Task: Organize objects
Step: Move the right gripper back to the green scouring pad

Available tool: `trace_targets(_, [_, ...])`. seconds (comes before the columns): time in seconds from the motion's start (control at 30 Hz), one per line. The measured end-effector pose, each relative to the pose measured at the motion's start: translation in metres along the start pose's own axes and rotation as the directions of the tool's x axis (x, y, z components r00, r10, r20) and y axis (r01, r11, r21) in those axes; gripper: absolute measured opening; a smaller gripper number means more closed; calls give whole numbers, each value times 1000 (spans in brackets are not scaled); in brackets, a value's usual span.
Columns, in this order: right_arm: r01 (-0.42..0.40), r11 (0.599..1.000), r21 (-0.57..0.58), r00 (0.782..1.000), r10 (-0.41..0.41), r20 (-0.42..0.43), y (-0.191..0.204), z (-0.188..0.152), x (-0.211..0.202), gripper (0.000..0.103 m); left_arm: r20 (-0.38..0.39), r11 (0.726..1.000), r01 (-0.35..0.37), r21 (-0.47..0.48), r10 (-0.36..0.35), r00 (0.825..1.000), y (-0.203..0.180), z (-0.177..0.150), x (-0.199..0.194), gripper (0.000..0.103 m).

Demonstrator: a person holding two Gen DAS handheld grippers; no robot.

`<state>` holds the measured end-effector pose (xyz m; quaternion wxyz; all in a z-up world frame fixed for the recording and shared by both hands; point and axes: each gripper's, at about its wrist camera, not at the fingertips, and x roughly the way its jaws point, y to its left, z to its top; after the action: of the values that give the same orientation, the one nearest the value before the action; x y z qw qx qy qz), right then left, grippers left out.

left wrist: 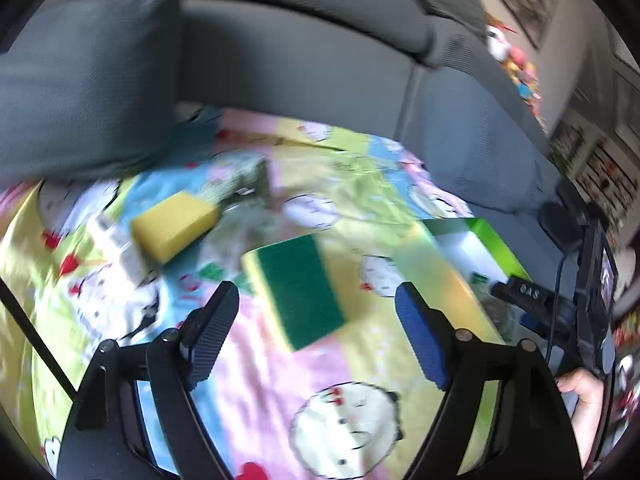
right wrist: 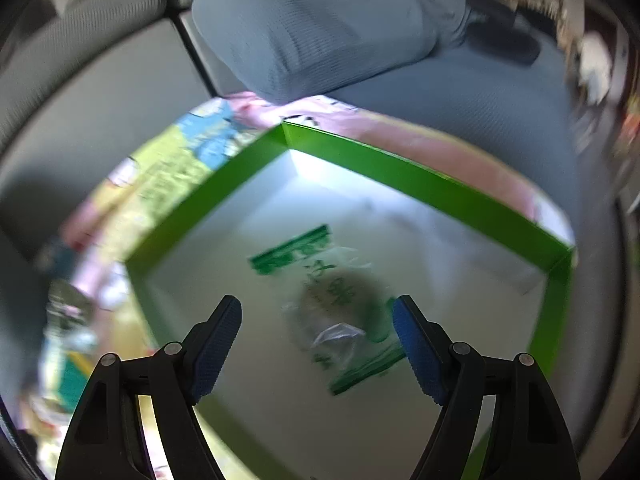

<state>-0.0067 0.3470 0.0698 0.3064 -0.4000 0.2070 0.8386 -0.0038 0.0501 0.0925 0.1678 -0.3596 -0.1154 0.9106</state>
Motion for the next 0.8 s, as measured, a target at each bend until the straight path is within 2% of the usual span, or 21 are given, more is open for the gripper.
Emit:
trace_targets(0.03, [34, 999, -22, 999, -34, 7, 3, -1, 3, 79, -5, 1000, -19, -15, 19, 1000, 6, 0, 1, 80])
trace_targets(0.13, [-5, 999, -33, 999, 4, -34, 8, -4, 11, 79, -7, 996, -63, -56, 62, 998, 22, -3, -3, 79])
trace_targets(0.23, [76, 995, -65, 997, -76, 8, 13, -4, 8, 79, -2, 996, -57, -75, 57, 998, 29, -4, -7, 79])
trace_targets(0.4, [61, 993, -101, 998, -58, 36, 28, -7, 3, 79, -2, 993, -54, -101, 54, 999, 39, -5, -11, 80])
trace_targets(0.53, [125, 973, -192, 990, -110, 89, 52, -13, -2, 79, -12, 991, -56, -119, 55, 998, 43, -2, -9, 80])
trace_targets(0.67, [80, 973, -217, 995, -63, 81, 64, -15, 0, 79, -8, 990, -44, -132, 43, 999, 47, -1, -10, 80])
trace_targets(0.8, [71, 957, -280, 994, -46, 96, 78, -19, -1, 79, -12, 989, -42, -143, 41, 999, 51, -1, -8, 80])
